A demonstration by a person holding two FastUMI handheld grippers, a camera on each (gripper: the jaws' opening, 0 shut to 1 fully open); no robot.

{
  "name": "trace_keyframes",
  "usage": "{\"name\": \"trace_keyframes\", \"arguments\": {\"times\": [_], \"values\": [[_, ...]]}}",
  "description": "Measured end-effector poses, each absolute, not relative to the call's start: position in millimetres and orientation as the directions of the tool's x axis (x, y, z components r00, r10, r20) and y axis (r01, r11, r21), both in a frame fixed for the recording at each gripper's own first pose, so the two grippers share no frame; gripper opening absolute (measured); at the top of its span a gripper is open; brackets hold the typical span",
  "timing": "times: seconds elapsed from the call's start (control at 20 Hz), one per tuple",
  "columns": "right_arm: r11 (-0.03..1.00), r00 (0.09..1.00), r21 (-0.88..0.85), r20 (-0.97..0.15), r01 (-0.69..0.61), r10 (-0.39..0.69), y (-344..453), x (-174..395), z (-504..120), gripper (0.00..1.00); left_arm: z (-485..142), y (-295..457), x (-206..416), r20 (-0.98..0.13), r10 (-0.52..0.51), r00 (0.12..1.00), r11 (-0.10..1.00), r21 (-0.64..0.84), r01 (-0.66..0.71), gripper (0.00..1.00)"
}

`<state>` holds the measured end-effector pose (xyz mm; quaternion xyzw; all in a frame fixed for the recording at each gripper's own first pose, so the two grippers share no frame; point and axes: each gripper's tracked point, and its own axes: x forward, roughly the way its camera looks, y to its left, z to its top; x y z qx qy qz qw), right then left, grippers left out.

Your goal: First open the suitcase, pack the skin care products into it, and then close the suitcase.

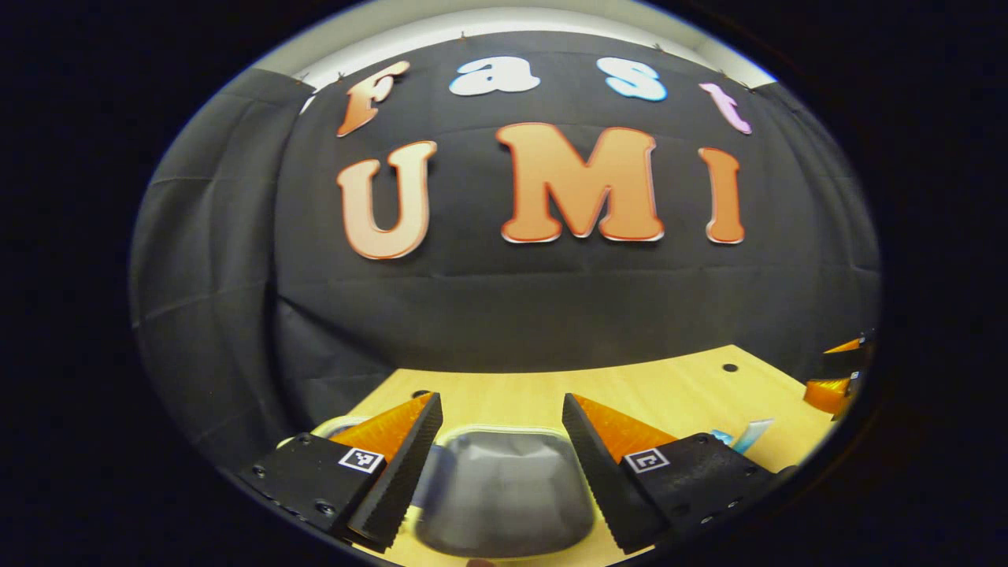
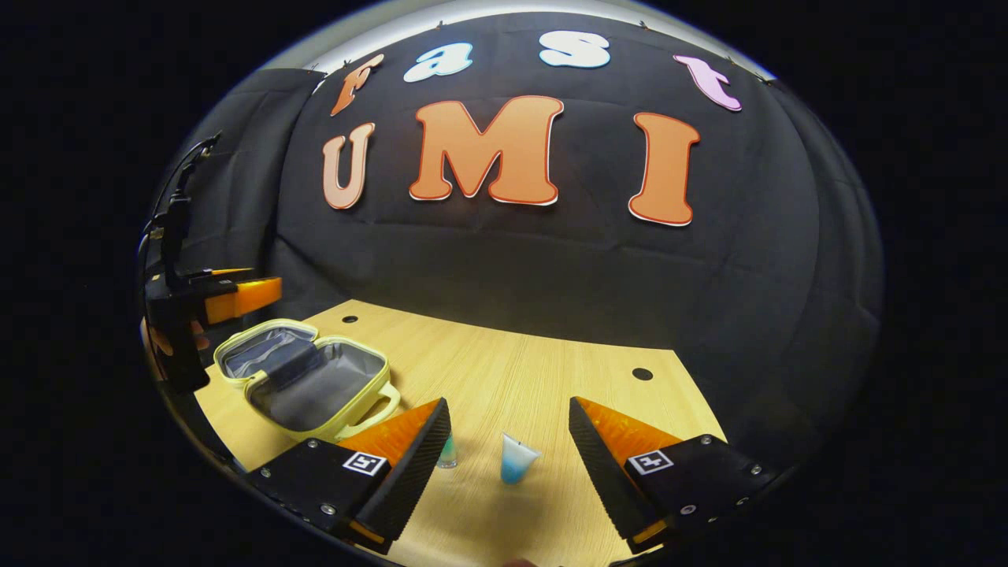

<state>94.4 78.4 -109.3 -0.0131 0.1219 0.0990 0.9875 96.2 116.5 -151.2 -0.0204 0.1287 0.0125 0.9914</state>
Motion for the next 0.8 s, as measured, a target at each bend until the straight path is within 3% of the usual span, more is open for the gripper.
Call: {"name": "trace_keyframes", "arguments": {"times": [0.4,0.8], "values": [[0.972,0.937,0.005,-0.265,-0.234,0.227,68,107,-150,0.96,-198,-15,87,-0.274,-0.174,0.946,0.985,-0.051,0.166,0.95],[0.968,0.920,-0.010,-0.314,-0.250,0.234,68,123,-204,0.96,-277,-91,81,-0.333,-0.307,0.891,0.951,-0.068,0.302,0.95]]}}
